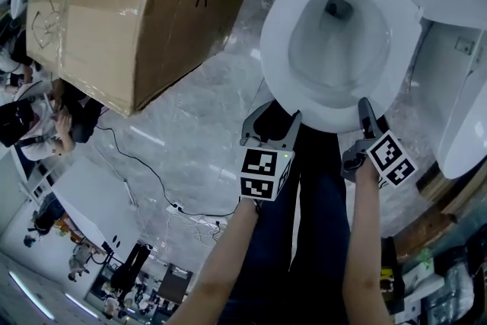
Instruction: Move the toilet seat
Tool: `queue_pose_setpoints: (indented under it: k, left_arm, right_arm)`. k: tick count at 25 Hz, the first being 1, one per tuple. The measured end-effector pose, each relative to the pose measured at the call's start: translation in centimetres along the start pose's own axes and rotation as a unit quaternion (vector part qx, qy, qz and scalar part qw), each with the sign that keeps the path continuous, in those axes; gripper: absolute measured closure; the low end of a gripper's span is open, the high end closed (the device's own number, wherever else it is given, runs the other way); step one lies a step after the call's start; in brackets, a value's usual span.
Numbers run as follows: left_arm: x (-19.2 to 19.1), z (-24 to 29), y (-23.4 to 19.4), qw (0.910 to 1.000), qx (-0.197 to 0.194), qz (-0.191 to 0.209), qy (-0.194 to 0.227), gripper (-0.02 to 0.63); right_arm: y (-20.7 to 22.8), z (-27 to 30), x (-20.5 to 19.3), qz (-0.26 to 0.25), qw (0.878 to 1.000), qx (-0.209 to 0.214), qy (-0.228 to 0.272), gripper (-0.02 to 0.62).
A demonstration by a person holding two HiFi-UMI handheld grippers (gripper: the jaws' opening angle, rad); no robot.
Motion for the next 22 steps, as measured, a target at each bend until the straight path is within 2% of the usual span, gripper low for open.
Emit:
queue_pose_setpoints:
  k: [3,5,8,11,14,17,22]
  left_arm:
    - [0.8,-1.2,0.6,0.9995,0.000,0.030,0.011,0.379]
    - [1.0,-2.1,1.1,0.9992,-0.004,0.036,0.015,0.382]
    - [1.0,-3.4,1.5,0.9992,-0.010,0.031,0.023,0.433]
    - [0.7,-4.4,2.0,0.9985,-0.004,0.049,0.023,0.448]
    - [0.3,-5.0,2.5,0.9975,0.001,0.069,0.018,0.491]
    - [0.5,-5.2,3.1,0.9975,0.002,0.068,0.019,0.532]
    - [2.5,-5.6,4.5,0.9958,-0.003,0.081,0.042,0.547]
  right_arm:
    - [-0.4,-0.5,0.4,0.004,1.000,0.004,0.007,0.296]
    - [-0.6,-0.9,0.6,0.005,1.000,0.006,0.010,0.296]
    - [-1.0,-1.5,1.1,0.007,1.000,0.009,0.019,0.296]
    - [-1.5,-2.2,1.6,0.009,0.999,0.013,0.028,0.296]
    - [-2.0,-3.0,2.3,0.013,0.999,0.015,0.033,0.298]
    - [-2.6,-3.8,3.2,0.021,0.999,0.016,0.036,0.298]
    - [-3.5,-5.0,4.4,0.035,0.999,0.013,0.038,0.301]
Point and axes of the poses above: the fingertips, and each gripper's own axes: z forward along the fingers, y to its right, x out of its top, the point moved 1 cm from there along -z, backward along the fingers, and after that the axes turned 5 degrees about x, right-handed, at the moved point
